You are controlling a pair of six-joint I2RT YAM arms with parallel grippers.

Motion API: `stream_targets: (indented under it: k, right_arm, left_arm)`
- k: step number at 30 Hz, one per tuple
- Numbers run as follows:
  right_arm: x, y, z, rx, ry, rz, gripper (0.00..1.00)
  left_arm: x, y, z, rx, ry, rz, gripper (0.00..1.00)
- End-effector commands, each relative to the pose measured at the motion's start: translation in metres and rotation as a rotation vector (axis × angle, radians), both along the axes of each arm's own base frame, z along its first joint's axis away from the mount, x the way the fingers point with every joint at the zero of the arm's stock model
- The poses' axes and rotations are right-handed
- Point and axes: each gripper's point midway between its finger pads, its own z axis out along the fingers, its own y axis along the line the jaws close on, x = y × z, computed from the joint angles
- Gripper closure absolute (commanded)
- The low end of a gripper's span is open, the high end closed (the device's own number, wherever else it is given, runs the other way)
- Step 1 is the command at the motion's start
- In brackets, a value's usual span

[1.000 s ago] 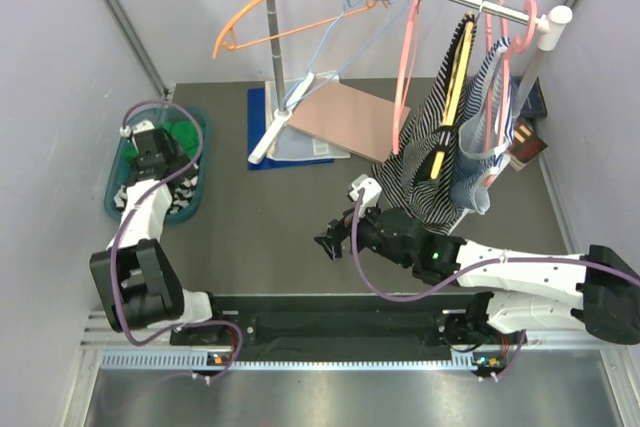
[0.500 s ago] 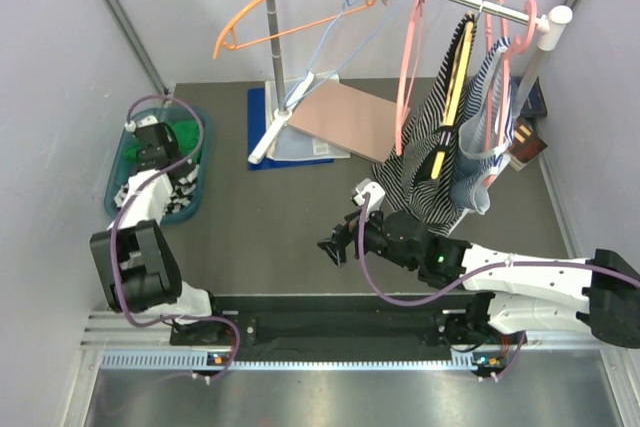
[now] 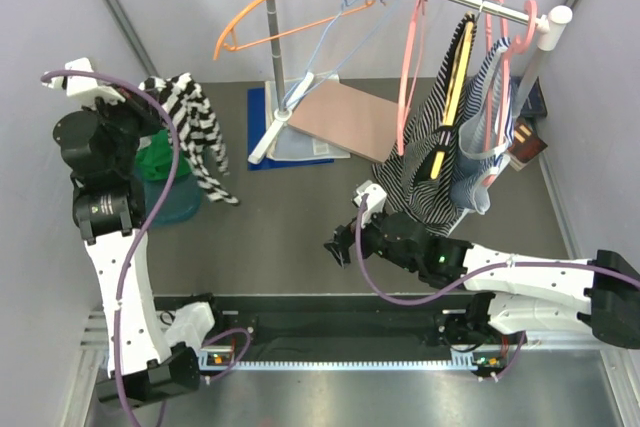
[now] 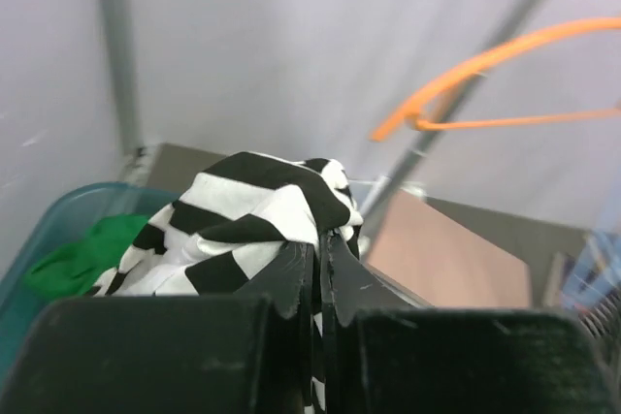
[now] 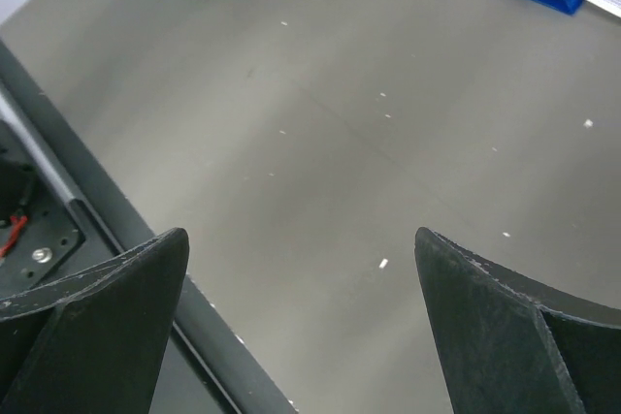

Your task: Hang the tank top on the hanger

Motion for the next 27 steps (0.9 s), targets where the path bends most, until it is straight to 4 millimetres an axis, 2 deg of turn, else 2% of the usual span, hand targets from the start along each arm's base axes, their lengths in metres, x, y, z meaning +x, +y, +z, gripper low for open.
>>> stream_targets:
  k: [1, 3, 6, 8, 9, 11, 12, 14, 15, 17, 18, 19, 20, 21, 23, 24, 26, 27]
  right_arm:
    - [0.013, -0.004, 0.025, 0.038, -0.028, -0.069, 0.0]
    - [0.015, -0.008, 0.025, 0.029, -0.027, -0.091, 0.0]
    - [0.017, -0.015, 0.028, 0.025, -0.026, -0.123, 0.0]
    - [0.018, -0.018, 0.029, 0.029, -0.022, -0.14, 0.0]
    - [0.018, -0.019, 0.029, 0.028, -0.022, -0.145, 0.0]
    - [0.018, -0.022, 0.027, 0.026, -0.012, -0.154, 0.0]
    - [0.017, -0.022, 0.026, 0.026, -0.009, -0.157, 0.0]
    - [0.017, -0.023, 0.023, 0.022, 0.003, -0.162, 0.0]
    - [0.017, -0.023, 0.022, 0.019, 0.006, -0.164, 0.0]
    - [0.017, -0.022, 0.018, 0.014, 0.017, -0.164, 0.0]
    - [0.016, -0.02, 0.015, 0.01, 0.023, -0.162, 0.0]
    - [0.017, -0.019, 0.01, -0.001, 0.032, -0.165, 0.0]
    - [0.018, -0.017, 0.009, -0.002, 0.034, -0.164, 0.0]
    - [0.018, -0.014, 0.007, -0.003, 0.04, -0.163, 0.0]
    - [0.017, -0.006, -0.003, -0.026, 0.052, -0.154, 0.0]
    - [0.017, -0.002, -0.006, -0.03, 0.057, -0.153, 0.0]
    - [0.012, 0.013, -0.013, -0.064, 0.061, -0.127, 0.03]
    - [0.013, 0.02, -0.008, -0.056, 0.057, -0.13, 0.03]
  left_arm:
    - [-0.018, -0.064, 0.017, 0.04, 0.007, -0.352, 1.0]
    - [-0.032, -0.082, 0.034, 0.052, -0.03, -0.44, 1.0]
    - [-0.046, -0.098, 0.046, 0.042, -0.055, -0.523, 1.0]
    - [-0.057, -0.113, 0.045, 0.015, -0.049, -0.609, 1.0]
    - [-0.056, -0.117, 0.034, -0.006, -0.028, -0.632, 1.0]
    - [-0.066, -0.125, 0.027, -0.017, -0.035, -0.662, 1.0]
    - [-0.06, -0.124, 0.003, -0.049, 0.013, -0.661, 1.0]
    - [-0.062, -0.126, -0.017, -0.071, 0.045, -0.664, 1.0]
    - [-0.057, -0.126, -0.045, -0.106, 0.102, -0.663, 1.0]
    - [-0.058, -0.131, -0.069, -0.122, 0.145, -0.666, 1.0]
    - [-0.054, -0.131, -0.096, -0.147, 0.208, -0.649, 1.0]
    - [-0.056, -0.14, -0.11, -0.148, 0.244, -0.667, 1.0]
    - [-0.05, -0.136, -0.125, -0.132, 0.281, -0.61, 1.0]
    - [-0.053, -0.145, -0.152, -0.139, 0.364, -0.615, 1.0]
    - [-0.052, -0.151, -0.18, -0.105, 0.442, -0.593, 1.0]
    - [-0.052, -0.148, -0.2, -0.086, 0.497, -0.548, 1.0]
    - [-0.048, -0.134, -0.219, -0.043, 0.547, -0.456, 1.0]
    - [-0.044, -0.117, -0.229, -0.011, 0.564, -0.358, 1.0]
